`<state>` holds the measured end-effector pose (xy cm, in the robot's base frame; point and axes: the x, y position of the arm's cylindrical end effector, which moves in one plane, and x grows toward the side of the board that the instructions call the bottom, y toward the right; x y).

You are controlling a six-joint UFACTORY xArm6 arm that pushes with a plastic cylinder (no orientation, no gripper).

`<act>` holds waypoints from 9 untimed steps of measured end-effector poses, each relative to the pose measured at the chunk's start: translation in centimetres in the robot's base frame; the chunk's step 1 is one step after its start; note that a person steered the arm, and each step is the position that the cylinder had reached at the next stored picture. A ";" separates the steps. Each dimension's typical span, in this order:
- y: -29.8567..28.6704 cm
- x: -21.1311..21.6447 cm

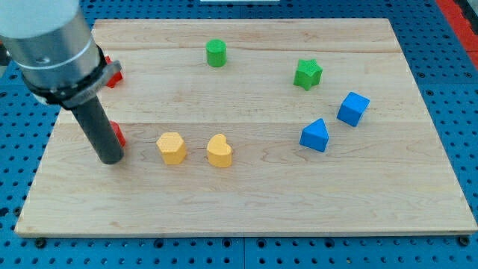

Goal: Slide yellow heart to the top left

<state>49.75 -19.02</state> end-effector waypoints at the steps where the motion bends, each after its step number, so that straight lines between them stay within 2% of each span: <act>1: -0.1 -4.6; 2: 0.7 -4.0; 3: 2.7 -6.5; 4: 6.8 -11.0; 5: 14.5 -15.4; 6: 17.6 -17.6; 8: 23.7 -17.3; 9: 23.7 -11.5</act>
<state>38.29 4.68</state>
